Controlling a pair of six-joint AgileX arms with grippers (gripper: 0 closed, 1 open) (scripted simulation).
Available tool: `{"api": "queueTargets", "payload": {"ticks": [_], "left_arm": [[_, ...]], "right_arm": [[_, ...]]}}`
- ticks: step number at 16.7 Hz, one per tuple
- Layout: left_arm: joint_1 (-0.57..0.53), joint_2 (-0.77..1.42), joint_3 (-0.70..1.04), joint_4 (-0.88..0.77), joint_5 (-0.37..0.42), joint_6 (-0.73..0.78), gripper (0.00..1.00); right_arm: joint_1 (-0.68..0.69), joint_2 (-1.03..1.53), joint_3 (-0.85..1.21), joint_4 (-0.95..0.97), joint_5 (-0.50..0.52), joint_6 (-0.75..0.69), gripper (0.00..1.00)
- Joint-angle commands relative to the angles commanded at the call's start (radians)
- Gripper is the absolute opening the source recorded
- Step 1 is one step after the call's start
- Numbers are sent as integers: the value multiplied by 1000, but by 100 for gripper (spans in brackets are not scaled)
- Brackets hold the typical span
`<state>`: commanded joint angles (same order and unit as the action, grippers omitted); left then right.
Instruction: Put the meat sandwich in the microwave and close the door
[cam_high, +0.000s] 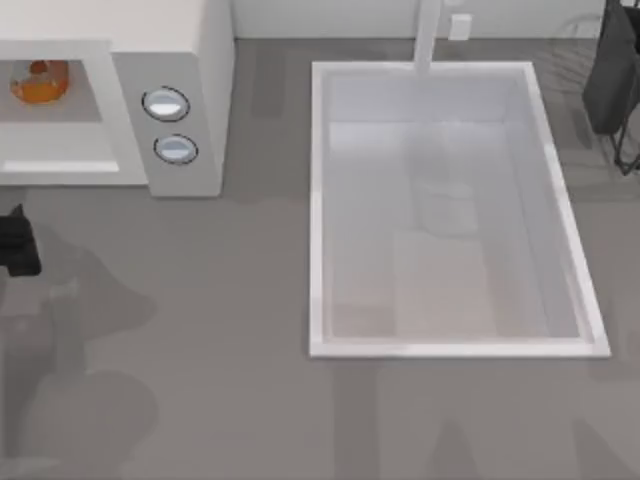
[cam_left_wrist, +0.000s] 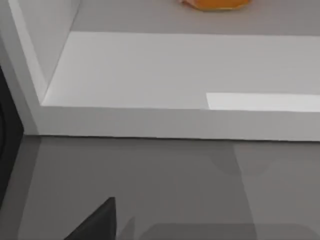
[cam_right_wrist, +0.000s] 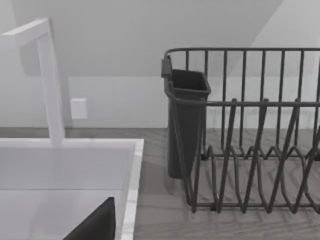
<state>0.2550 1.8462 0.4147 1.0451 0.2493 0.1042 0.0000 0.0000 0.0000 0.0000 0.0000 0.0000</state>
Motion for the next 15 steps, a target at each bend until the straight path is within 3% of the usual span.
{"api": "queueTargets", "payload": {"ticks": [9,15], "left_arm": [[2,-363,106,-499,-7,-2,100],[2,-433,130,-573,-7,-2,100]], "right_arm": [[0,0,0,0,0,0,100],[0,0,0,0,0,0,100]]}}
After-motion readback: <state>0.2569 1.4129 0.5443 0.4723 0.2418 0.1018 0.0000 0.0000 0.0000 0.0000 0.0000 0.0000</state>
